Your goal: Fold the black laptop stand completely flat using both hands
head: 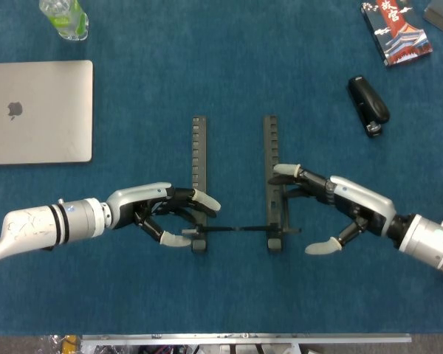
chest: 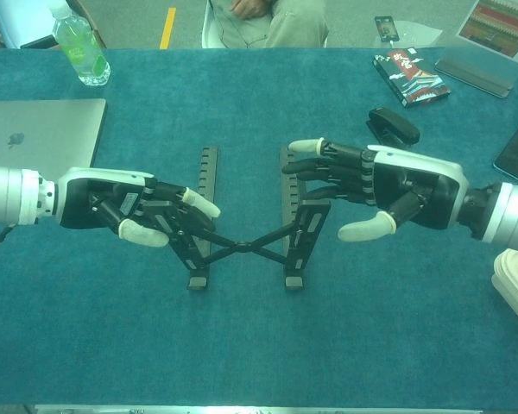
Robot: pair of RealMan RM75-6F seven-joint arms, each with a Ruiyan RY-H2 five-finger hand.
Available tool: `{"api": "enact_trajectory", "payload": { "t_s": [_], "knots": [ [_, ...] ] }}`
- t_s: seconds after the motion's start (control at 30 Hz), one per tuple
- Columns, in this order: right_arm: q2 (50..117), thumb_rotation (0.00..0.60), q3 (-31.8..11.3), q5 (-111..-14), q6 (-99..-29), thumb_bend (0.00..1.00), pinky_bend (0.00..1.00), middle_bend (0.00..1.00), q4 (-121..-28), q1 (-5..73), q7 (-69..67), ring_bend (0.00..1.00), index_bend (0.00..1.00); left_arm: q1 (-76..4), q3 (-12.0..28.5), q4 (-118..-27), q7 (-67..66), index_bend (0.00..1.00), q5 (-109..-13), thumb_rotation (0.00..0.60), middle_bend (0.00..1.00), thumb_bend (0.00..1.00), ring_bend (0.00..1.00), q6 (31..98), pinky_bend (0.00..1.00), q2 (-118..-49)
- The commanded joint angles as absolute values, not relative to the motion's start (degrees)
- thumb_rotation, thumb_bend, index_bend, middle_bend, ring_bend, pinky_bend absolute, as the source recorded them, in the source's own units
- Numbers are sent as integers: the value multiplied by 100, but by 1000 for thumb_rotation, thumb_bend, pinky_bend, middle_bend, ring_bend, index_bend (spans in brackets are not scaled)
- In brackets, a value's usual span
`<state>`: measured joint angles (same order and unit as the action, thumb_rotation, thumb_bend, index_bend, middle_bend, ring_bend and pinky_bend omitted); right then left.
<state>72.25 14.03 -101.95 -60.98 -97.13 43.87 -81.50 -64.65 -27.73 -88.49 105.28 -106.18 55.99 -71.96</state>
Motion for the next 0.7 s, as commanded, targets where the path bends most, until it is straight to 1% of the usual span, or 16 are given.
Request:
{"api": "enact_trajectory", "payload": {
  "t_s": [0.03, 0.7],
  "knots": [
    [7307, 579, 1470, -10300, -6130, 59, 104, 122, -9582, 4388, -8276, 1, 0, -6461, -2777, -8853, 10520, 177, -10614, 578, 187, 261, 90, 5594, 141, -7192],
    [7641, 577, 1752, -10477, -6187, 66, 104, 122, -9201, 4389, -8660, 1, 0, -6461, -2768, -8859, 10459, 177, -10563, 570, 187, 261, 90, 5518, 141, -7162]
  ]
}}
